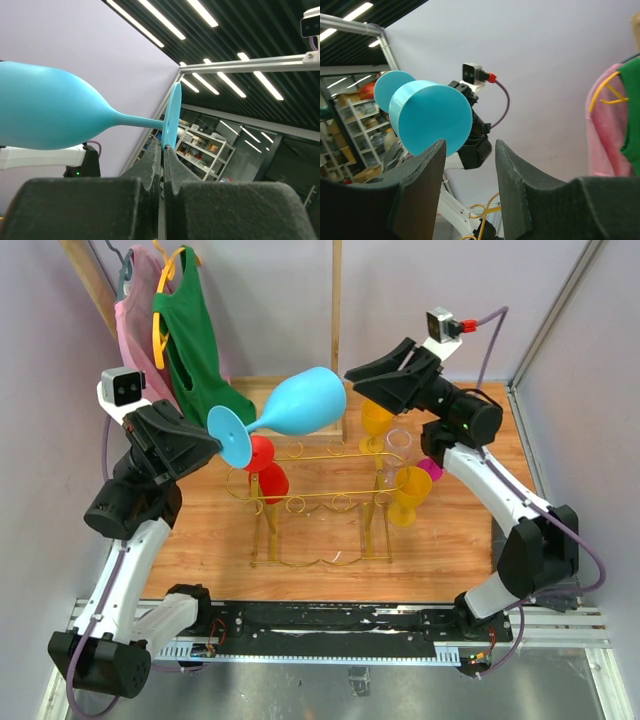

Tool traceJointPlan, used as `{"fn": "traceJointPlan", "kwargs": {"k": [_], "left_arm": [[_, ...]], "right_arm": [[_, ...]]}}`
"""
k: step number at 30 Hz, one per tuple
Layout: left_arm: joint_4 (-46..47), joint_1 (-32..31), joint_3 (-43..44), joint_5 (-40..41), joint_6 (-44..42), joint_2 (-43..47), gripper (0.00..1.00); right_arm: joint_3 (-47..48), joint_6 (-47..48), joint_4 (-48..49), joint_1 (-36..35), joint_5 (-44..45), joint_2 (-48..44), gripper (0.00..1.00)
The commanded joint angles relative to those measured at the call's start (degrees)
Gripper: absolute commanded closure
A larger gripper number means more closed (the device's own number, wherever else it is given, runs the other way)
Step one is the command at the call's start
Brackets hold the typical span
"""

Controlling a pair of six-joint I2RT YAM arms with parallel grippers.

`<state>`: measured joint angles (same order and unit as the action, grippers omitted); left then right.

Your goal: Place the wine glass upside down on the wine glass rack

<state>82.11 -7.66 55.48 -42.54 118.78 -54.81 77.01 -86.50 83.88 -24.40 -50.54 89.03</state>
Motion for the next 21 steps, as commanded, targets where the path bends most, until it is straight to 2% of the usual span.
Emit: {"fn": "traceJointPlan", "kwargs": {"k": [1, 7, 10, 11, 13, 16, 21], "left_arm": [[-7.29, 0.21, 4.72, -2.48, -4.89, 1.43, 1.0], [-37.33, 0.19, 11.76, -5.04, -27.66, 3.98, 1.0], [-57.46, 0.2, 16.65, -3.1, -42.48, 4.9, 1.0], [-61.59, 0.19, 17.7, -2.13, -45.87, 4.96, 1.0], [-66.47, 0.19, 18.58, -0.72, -49.75, 4.69, 1.0], [-68.65, 0.21, 17.59, -0.16, -51.41, 3.77, 1.0], [-68.36, 0.19, 14.01, 0.64, -52.82, 1.86, 1.0]], "right_arm": [[-3.94, 3.28, -0.94, 6.31, 0.75, -6.78, 0.54], [-7.3, 8.2, -8.79, 12.25, -1.91, -15.04, 0.51], [-8.63, 16.08, -18.86, 12.67, -3.41, -20.03, 0.5], [-8.99, 20.76, -23.39, 12.67, -3.34, -21.88, 0.5], [-9.84, 28.33, -32.76, 12.7, -2.45, -25.95, 0.5], [-10.55, 37.6, -45.32, 12.65, -0.06, -31.28, 0.5], [-11.95, 45.81, -56.31, 12.57, 2.44, -38.41, 0.49]]}}
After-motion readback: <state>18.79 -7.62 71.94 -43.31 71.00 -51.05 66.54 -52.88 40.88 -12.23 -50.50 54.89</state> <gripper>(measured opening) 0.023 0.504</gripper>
